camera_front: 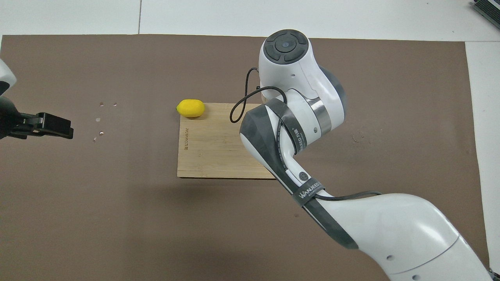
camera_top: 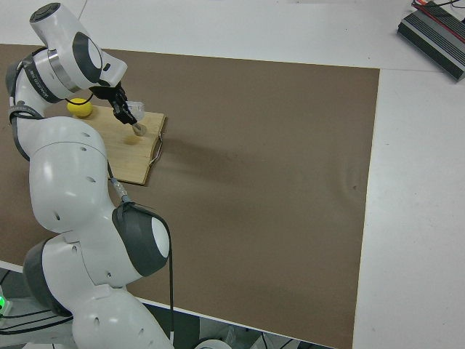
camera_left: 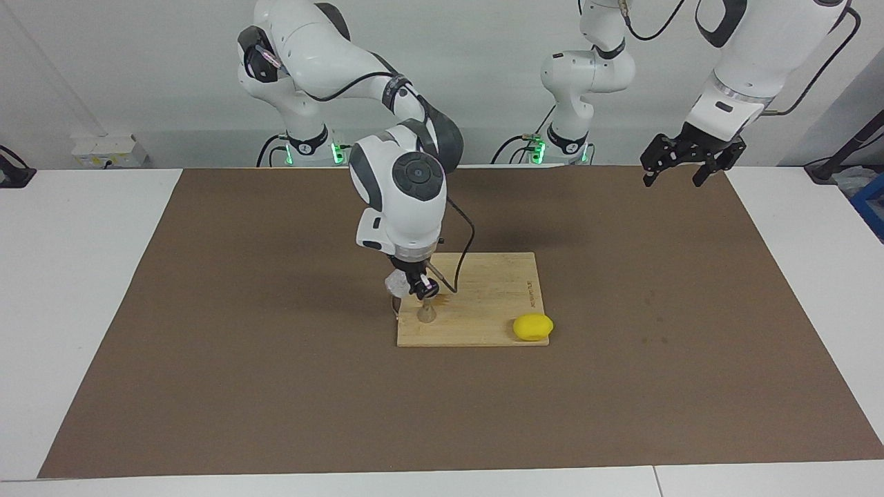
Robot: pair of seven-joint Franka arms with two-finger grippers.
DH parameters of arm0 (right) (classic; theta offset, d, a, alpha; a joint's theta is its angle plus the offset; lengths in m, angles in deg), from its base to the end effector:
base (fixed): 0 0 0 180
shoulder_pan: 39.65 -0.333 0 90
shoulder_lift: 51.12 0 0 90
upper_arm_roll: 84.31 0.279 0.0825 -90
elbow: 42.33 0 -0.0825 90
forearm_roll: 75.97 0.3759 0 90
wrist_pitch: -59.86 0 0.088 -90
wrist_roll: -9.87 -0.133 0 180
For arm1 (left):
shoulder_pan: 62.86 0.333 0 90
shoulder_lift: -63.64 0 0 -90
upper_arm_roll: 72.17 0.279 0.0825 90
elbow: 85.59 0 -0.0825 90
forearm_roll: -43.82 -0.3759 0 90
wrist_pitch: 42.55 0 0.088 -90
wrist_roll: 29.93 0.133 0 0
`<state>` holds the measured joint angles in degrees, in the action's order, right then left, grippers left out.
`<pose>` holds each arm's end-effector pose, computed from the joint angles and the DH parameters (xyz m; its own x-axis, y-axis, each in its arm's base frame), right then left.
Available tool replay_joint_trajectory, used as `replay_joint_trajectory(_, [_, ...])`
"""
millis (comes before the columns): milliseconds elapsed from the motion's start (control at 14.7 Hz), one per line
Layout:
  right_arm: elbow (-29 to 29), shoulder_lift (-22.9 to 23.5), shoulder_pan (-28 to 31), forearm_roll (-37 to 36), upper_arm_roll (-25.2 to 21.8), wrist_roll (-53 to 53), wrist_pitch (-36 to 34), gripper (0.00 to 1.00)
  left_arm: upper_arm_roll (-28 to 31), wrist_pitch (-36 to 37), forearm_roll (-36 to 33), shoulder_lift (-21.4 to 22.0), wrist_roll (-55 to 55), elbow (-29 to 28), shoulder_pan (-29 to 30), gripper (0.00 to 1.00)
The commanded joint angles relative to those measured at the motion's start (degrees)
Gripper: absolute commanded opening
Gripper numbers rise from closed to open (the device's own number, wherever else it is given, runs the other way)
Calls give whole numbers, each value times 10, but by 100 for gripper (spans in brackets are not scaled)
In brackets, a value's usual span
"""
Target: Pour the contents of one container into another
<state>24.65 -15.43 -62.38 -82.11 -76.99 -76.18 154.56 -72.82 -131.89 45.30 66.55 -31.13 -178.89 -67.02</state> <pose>0.6072 0.3139 0.3678 0.5580 -0.8296 0.0209 -0.8237 -0.5505 0.1360 0.5281 -0.0480 0.5612 0.9978 -0.0632 -0.0188 -0.0628 -0.9977 0.0249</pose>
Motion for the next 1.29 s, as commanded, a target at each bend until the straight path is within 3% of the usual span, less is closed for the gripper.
replay_joint_trajectory(0, [-20,10,0,-27,8,11,-13,0,2,-5,2,8,-1,-11,-1,100])
replay_joint_trajectory(1225, [-21,9,-8,-41,7,11,-13,0,1,-5,2,8,-1,-11,-1,100])
